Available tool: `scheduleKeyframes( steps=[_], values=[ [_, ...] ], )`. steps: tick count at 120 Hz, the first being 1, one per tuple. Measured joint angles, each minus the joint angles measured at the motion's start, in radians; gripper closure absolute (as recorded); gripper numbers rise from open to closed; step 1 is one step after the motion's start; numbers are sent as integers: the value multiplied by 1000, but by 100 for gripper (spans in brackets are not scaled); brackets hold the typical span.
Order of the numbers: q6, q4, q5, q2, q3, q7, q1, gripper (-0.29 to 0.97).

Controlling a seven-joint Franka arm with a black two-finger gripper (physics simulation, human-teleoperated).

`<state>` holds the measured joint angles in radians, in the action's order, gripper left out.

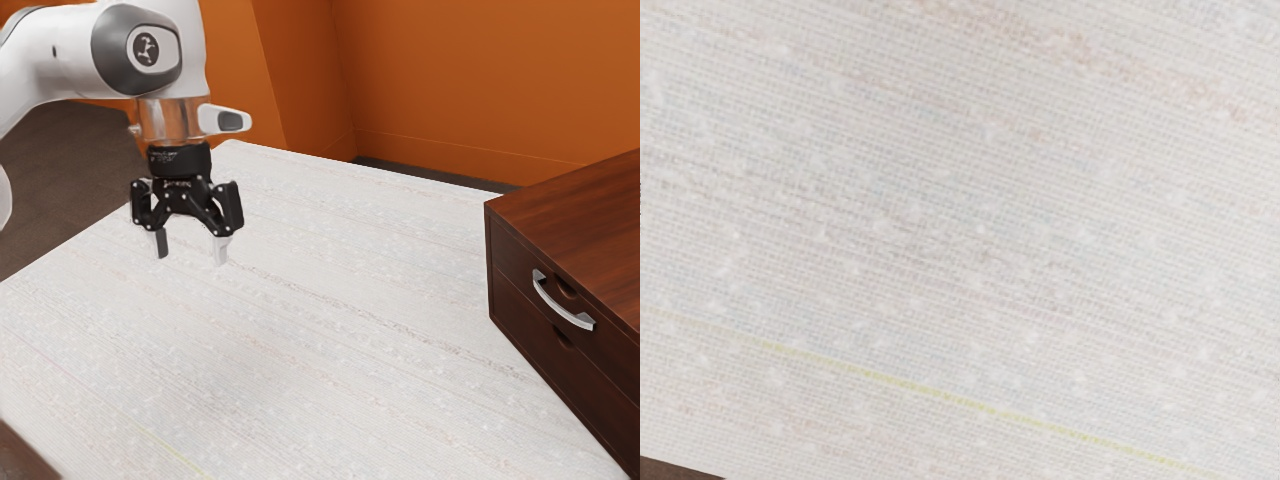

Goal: Pull the drawer handle with one arm to open the drawer

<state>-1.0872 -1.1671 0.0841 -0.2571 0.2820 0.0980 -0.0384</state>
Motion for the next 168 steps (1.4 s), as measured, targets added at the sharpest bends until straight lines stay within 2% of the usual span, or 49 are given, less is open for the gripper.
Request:
scheduleKeyframes(
  steps=[32, 42, 51, 63, 74, 87, 107, 131, 152, 168],
  values=[
    [-129, 0, 36, 2, 0, 37, 31, 0],
    [-144, 42, 37, 81, -4, 46, 22, 0],
    [-149, 62, 45, 160, -50, 82, 9, 0],
    [-147, 67, 69, 185, -153, 195, -10, 0],
    [-154, 68, 38, 189, -201, 335, -97, 0],
    [-181, 62, 6, 186, -209, 479, -177, 0],
    [-234, 56, -5, 114, -222, 652, -139, 0],
    [-346, 3, -10, 63, -227, 803, -209, 0],
    [-449, -67, -9, 53, -228, 901, -219, 0],
    [-510, -69, -7, -2, -240, 958, -220, 0]
  ],
)
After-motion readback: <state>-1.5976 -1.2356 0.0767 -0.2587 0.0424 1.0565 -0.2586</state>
